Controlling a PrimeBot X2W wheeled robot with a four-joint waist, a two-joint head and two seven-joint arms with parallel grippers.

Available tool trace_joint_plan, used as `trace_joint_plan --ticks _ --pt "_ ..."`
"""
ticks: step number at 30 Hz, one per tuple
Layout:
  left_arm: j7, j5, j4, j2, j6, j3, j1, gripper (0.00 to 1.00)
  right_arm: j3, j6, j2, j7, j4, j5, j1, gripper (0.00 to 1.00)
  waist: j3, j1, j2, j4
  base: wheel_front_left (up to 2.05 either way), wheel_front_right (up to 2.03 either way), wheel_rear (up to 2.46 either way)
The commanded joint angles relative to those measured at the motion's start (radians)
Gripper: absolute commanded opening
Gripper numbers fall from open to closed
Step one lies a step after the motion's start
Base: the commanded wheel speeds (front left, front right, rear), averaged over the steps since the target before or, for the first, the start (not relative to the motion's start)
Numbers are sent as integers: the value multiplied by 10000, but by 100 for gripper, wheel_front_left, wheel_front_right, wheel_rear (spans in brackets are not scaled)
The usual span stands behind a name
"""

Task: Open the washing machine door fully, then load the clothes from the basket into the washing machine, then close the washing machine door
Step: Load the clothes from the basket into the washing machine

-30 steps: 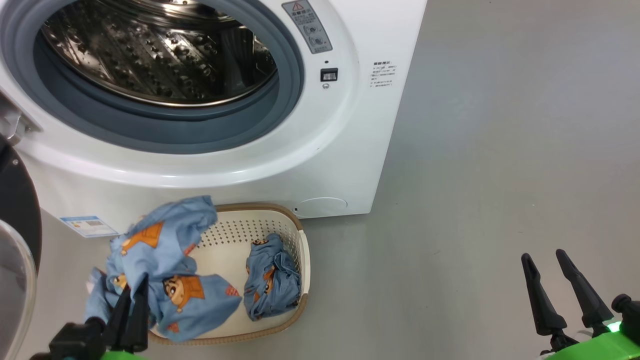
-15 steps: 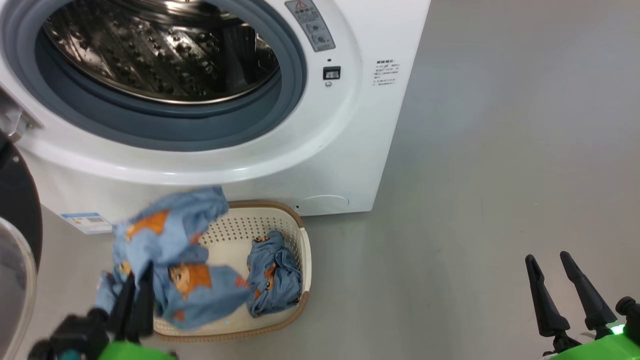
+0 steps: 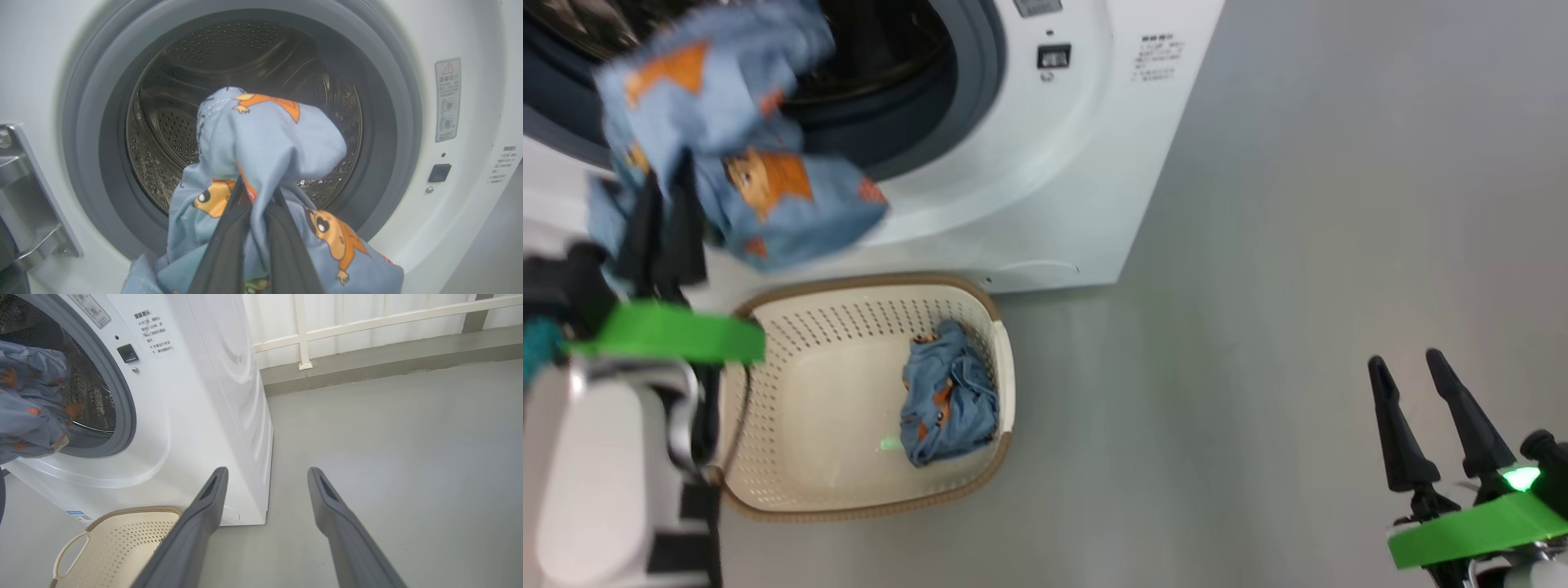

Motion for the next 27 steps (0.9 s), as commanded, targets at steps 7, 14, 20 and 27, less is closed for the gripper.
trace_joint_plan --ticks 7,14,20,27 --pt "-61 459 2364 1037 -47 416 -3084 0 457 27 153 -48 -245 69 -813 100 1418 -1 0 -900 0 0 0" --pt "-61 672 4531 1567 -192 310 -5024 0 740 27 332 -48 -232 141 -1311 100 1973 -1 0 -1393 0 0 0" --pt "-61 823 4662 1851 -249 220 -6127 0 840 27 407 -48 -224 178 -1524 100 2253 -1 0 -1640 0 0 0" --pt "-61 805 4015 2057 -275 386 -6737 100 924 27 476 -48 -216 194 -1676 100 2483 -1 0 -1830 0 0 0"
